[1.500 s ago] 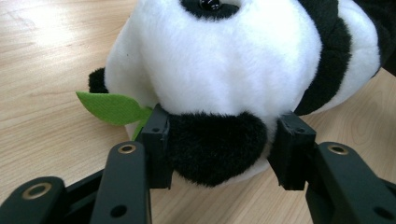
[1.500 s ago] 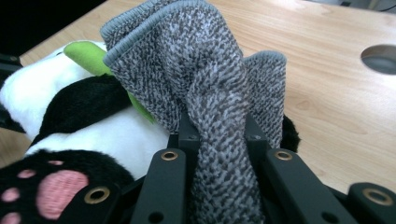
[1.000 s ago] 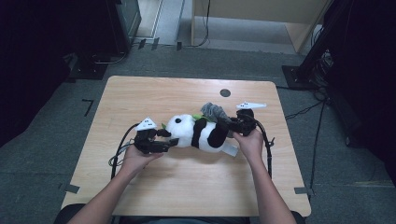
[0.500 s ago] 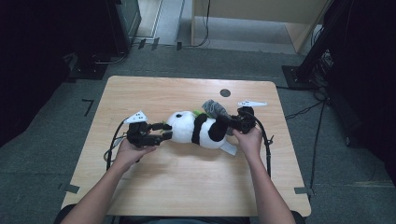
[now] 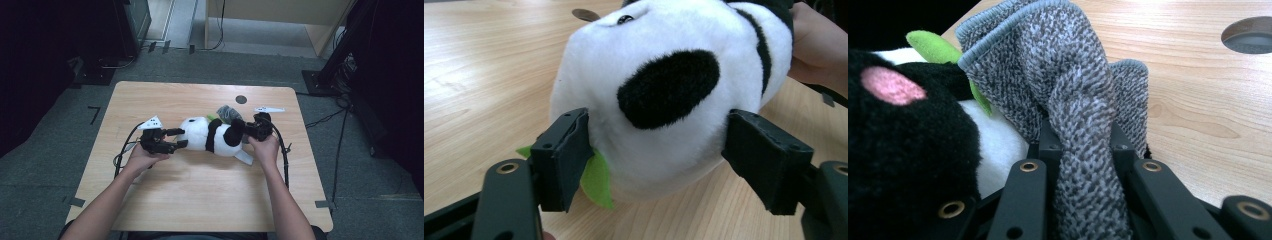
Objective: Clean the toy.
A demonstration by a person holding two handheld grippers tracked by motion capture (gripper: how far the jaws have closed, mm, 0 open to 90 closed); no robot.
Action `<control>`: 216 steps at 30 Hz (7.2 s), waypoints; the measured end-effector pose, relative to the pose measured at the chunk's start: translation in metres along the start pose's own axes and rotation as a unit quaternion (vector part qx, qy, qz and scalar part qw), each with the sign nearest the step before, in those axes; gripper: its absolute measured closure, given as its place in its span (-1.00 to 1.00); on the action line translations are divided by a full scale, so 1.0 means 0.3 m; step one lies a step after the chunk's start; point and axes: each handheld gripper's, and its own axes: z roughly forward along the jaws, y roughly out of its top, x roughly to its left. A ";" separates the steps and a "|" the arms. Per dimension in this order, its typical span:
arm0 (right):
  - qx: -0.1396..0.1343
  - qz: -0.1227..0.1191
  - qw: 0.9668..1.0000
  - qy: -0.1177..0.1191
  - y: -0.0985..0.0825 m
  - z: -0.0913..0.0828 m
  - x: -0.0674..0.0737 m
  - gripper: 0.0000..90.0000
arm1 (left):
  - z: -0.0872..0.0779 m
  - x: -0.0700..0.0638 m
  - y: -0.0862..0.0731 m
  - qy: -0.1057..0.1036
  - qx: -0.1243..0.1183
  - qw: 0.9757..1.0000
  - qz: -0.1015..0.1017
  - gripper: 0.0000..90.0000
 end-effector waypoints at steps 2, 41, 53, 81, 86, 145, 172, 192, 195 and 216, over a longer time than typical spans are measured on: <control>0.000 0.001 1.000 -0.001 -0.001 0.003 -0.002 0.72 | 0.012 0.008 0.000 -0.005 0.005 1.000 0.001 -0.53; 0.025 -0.016 0.999 -0.026 -0.001 0.054 0.025 0.73 | 0.045 0.014 -0.005 0.040 -0.040 0.997 0.044 -0.56; 0.026 -0.018 0.999 -0.031 0.001 0.051 0.025 0.72 | 0.045 0.011 -0.002 0.051 -0.039 0.997 0.034 -0.31; -0.056 -0.044 0.997 -0.028 0.153 -0.249 0.179 0.72 | 0.007 -0.074 0.037 0.119 0.000 0.992 -0.044 0.16; -0.030 -0.085 0.996 0.001 0.169 -0.189 0.312 0.72 | 0.012 -0.090 0.035 0.122 0.000 0.991 -0.050 0.15; -0.033 -0.035 0.996 -0.080 0.116 -0.193 0.131 0.70 | 0.050 -0.125 0.016 0.102 0.006 0.993 -0.053 0.18; -0.045 -0.082 0.995 0.022 0.165 -0.174 0.363 0.71 | 0.050 -0.133 0.014 0.113 0.004 0.992 -0.052 0.18; 0.025 -0.117 0.991 0.052 0.079 0.056 0.455 0.70 | 0.071 -0.176 -0.002 0.117 -0.001 0.993 -0.030 0.18; 0.023 -0.119 0.992 0.038 0.082 0.043 0.435 0.70 | 0.069 -0.167 0.001 0.115 0.000 0.993 -0.033 0.18; -0.034 -0.029 0.998 -0.036 0.110 -0.169 0.180 0.71 | 0.063 -0.130 0.025 0.093 0.017 0.995 -0.040 0.19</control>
